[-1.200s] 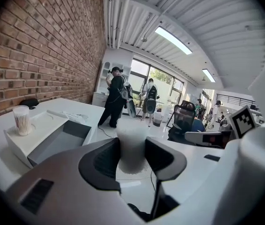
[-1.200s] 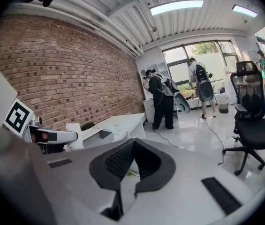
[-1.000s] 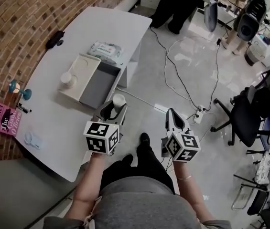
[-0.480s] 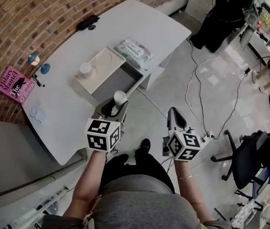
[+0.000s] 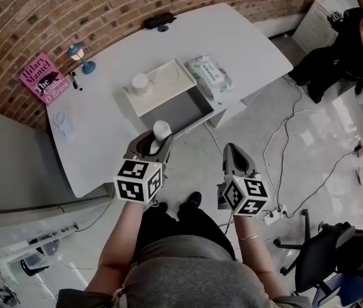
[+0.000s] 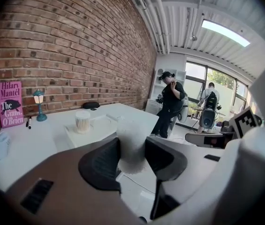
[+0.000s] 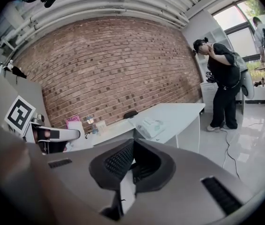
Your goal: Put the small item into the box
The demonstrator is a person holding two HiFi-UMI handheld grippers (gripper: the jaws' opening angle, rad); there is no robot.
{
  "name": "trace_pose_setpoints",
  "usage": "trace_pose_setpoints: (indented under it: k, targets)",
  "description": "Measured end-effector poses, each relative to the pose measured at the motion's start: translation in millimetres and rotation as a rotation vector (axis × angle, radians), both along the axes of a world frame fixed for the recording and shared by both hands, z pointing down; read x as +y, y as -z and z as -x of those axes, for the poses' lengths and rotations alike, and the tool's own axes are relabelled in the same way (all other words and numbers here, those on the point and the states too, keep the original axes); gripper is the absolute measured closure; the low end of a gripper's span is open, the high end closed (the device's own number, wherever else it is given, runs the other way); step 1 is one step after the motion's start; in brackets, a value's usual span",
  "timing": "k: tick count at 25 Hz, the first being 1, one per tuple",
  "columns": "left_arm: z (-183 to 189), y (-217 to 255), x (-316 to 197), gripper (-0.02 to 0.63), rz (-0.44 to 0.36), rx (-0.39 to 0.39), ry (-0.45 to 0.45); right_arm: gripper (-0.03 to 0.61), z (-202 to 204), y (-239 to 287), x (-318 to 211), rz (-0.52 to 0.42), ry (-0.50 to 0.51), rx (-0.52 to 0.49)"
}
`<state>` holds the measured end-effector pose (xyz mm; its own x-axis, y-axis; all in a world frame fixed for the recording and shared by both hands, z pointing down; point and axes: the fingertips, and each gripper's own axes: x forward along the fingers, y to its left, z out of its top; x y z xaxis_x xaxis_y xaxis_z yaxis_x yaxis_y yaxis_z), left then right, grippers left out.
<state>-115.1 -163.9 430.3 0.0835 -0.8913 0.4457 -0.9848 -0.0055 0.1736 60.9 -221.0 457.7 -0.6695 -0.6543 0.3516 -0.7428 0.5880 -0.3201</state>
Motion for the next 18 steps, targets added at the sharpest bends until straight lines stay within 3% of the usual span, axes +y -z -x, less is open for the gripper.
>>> trace_pose_setpoints:
  k: [9, 18]
  targets:
    - [20, -5, 11, 0.439, 0.027, -0.033, 0.109, 0.571, 22, -5, -2, 0.009, 0.112, -0.003]
    - [38, -12, 0, 0.439, 0.069, -0.093, 0.075, 0.571, 36, -4, -3, 0.012, 0.115, 0.004]
